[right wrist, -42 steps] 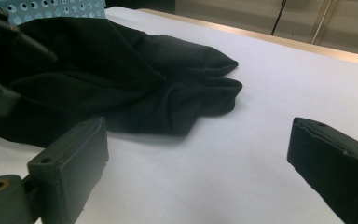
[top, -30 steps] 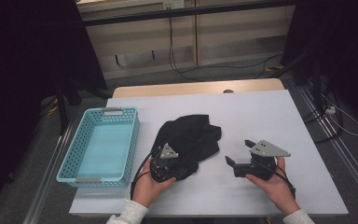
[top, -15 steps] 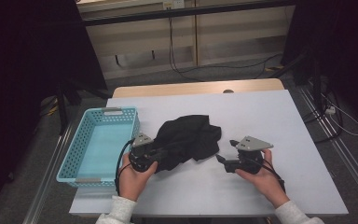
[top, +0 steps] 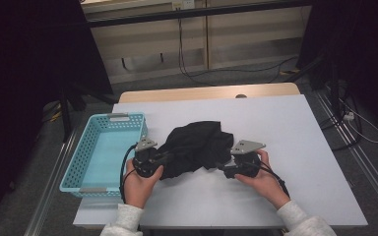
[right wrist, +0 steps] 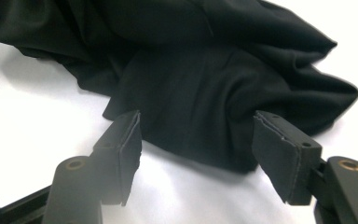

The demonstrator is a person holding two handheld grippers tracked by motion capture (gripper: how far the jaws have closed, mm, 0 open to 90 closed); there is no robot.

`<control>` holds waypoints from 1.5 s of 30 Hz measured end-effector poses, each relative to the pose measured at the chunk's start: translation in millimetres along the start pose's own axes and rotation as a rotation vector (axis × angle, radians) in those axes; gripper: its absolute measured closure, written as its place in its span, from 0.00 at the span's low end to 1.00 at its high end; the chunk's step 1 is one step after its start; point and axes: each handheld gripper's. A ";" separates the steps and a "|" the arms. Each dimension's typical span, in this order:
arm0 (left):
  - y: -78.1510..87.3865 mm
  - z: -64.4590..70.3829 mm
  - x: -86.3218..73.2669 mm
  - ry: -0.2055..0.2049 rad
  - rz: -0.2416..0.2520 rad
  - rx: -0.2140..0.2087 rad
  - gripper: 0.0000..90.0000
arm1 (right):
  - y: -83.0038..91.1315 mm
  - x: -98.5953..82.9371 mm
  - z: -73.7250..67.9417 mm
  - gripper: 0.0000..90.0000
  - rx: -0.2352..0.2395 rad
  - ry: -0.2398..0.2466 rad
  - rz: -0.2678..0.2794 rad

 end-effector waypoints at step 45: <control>-18.2 14.4 16.2 -0.020 0.035 -0.115 0.94 | 64.2 -22.3 45.2 0.83 0.000 -0.084 -0.001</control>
Point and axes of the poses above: each handheld gripper's, and its own axes: y roughly backward along the jaws, x roughly out of its top, z roughly to its right, and after that the axes turned 2 degrees about -x, right-handed
